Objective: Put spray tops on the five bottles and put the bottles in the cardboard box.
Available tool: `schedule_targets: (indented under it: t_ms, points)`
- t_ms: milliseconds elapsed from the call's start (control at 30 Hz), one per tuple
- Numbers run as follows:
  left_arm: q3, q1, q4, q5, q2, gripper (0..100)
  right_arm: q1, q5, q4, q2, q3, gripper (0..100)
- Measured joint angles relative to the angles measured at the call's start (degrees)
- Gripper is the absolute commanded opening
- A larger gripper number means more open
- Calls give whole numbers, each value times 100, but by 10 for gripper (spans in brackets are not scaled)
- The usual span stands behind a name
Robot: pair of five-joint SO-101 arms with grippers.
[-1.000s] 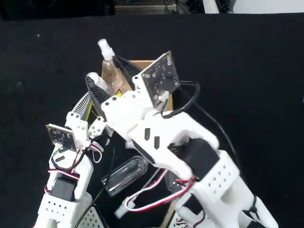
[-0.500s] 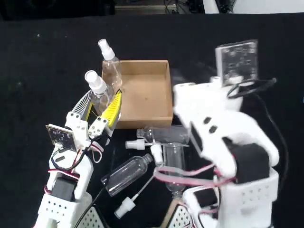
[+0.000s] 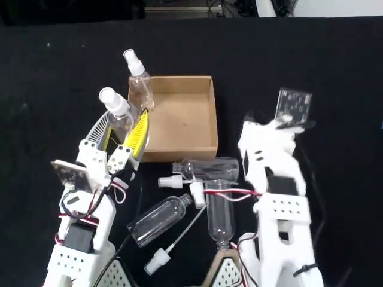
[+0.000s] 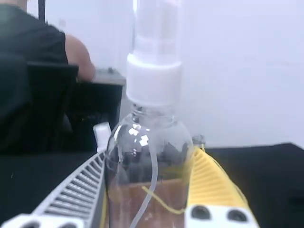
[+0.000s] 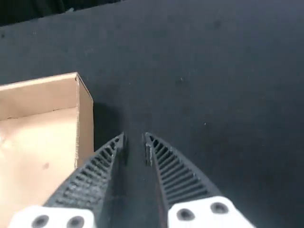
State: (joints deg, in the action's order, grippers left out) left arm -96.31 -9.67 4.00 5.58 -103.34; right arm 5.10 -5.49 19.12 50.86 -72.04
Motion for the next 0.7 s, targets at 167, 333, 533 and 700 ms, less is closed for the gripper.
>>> schedule_targets:
  t_ms: [167,333,533,700]
  points:
    - [0,9,-809,0,202,30,-211,0,-237,0,-440,29]
    - [-26,325,-2084,0,1415,30,-396,0,-237,0,-440,29]
    - [9,387,-4308,0,3516,30,-404,0,-237,0,-440,28]
    - [554,431,-4958,0,5398,30,-404,0,-237,0,-440,28]
